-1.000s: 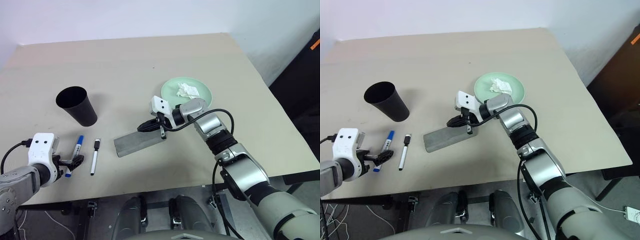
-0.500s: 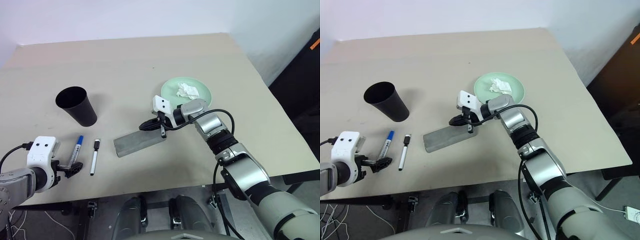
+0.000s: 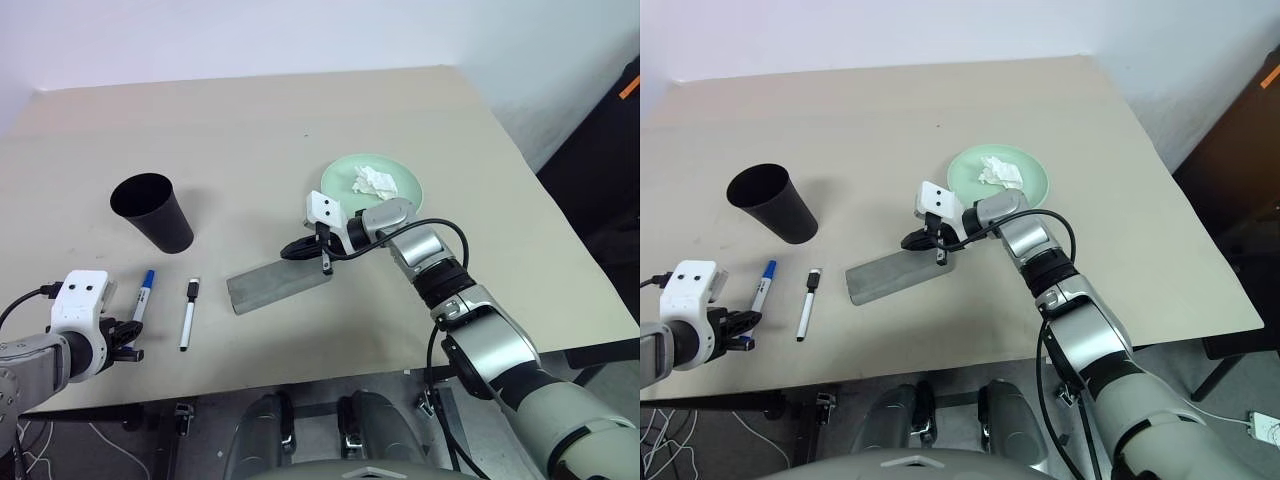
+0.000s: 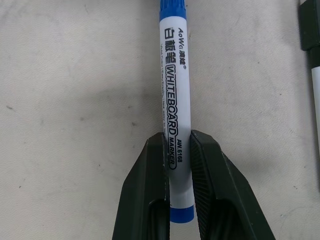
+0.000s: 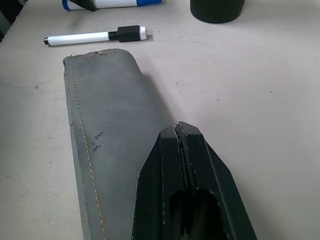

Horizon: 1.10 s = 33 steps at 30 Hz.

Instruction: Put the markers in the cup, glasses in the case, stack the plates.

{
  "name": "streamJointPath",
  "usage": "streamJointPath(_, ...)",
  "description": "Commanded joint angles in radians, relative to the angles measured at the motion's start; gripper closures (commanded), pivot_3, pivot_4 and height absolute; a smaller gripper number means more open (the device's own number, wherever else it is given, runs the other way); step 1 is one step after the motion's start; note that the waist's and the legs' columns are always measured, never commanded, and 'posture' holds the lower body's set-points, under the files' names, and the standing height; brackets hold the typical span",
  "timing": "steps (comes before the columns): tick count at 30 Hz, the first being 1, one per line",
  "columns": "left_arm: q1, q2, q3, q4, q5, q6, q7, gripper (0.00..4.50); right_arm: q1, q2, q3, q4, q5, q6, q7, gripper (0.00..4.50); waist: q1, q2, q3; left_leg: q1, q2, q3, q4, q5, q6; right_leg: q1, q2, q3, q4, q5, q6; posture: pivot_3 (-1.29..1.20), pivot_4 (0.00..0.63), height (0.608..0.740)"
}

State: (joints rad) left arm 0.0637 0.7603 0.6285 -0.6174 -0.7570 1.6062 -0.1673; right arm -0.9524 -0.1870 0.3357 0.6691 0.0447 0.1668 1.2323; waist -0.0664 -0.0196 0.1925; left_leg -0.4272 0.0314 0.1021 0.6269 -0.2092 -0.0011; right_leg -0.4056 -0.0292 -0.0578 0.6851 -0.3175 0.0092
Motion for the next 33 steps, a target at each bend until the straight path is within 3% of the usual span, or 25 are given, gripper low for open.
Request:
streamJointPath(1, -0.002, 0.029, 0.026, 0.024, 0.026, 0.008, 0.005, 4.22, -0.029, 0.004, -0.023, -0.012, 0.006, -0.022, -0.007, 4.50, 0.000, 0.000, 0.000, 0.000, 0.000, 0.000, 0.000, 0.000, 0.000, 0.000, 0.000, 0.000, 0.000, 0.000, 0.000, 0.00, 0.150, 0.715)
streamJointPath(5, -0.037, 0.050, 0.047, 0.031, 0.058, 0.008, 0.019, 4.22, -0.023, 0.000, -0.024, -0.027, 0.015, -0.018, 0.002, 4.50, 0.000, 0.000, 0.000, 0.000, 0.000, 0.000, 0.000, 0.000, 0.000, 0.000, 0.000, 0.000, 0.001, 0.000, 0.000, 0.00, 0.150, 0.715)
streamJointPath(9, -0.121, 0.052, 0.091, 0.109, 0.204, -0.004, 0.109, 4.22, -0.016, -0.008, -0.025, -0.046, 0.026, -0.018, 0.028, 4.50, 0.005, 0.000, 0.000, 0.000, 0.000, 0.000, 0.000, 0.000, 0.000, 0.000, 0.000, 0.000, 0.001, 0.000, 0.000, 0.00, 0.150, 0.715)
streamJointPath(16, -0.192, 0.044, 0.123, 0.163, 0.336, -0.122, 0.129, 4.22, 0.014, -0.017, -0.079, -0.153, 0.136, 0.030, 0.108, 4.50, 0.015, -0.001, 0.000, -0.001, 0.000, 0.000, -0.001, 0.000, 0.000, -0.001, 0.000, 0.000, 0.000, 0.000, 0.000, 0.00, 0.150, 0.715)
streamJointPath(22, -0.101, 0.038, 0.088, 0.224, 0.478, -0.637, 0.060, 4.22, 0.016, -0.006, -0.141, -0.190, 0.198, 0.071, 0.073, 4.50, 0.019, -0.001, 0.000, -0.001, 0.000, 0.001, -0.003, 0.000, -0.001, -0.002, -0.001, 0.000, -0.001, 0.000, 0.000, 0.00, 0.150, 0.715)
streamJointPath(28, -0.166, -0.055, 0.106, 0.291, 0.442, -1.066, -0.060, 4.22, 0.036, 0.008, -0.200, -0.212, 0.226, -0.054, 0.025, 4.50, 0.024, -0.002, 0.000, -0.002, -0.001, 0.001, -0.006, 0.000, -0.001, -0.003, -0.001, 0.000, -0.004, 0.000, -0.001, 0.00, 0.150, 0.715)
streamJointPath(33, -0.178, -0.089, 0.094, 0.296, 0.330, -1.140, -0.197, 4.22, 0.060, 0.007, -0.182, -0.219, 0.198, -0.130, -0.009, 4.50, 0.020, -0.002, 0.000, -0.002, -0.001, 0.002, -0.006, 0.000, 0.000, -0.003, -0.002, 0.000, -0.004, 0.000, 0.000, 0.00, 0.150, 0.715)
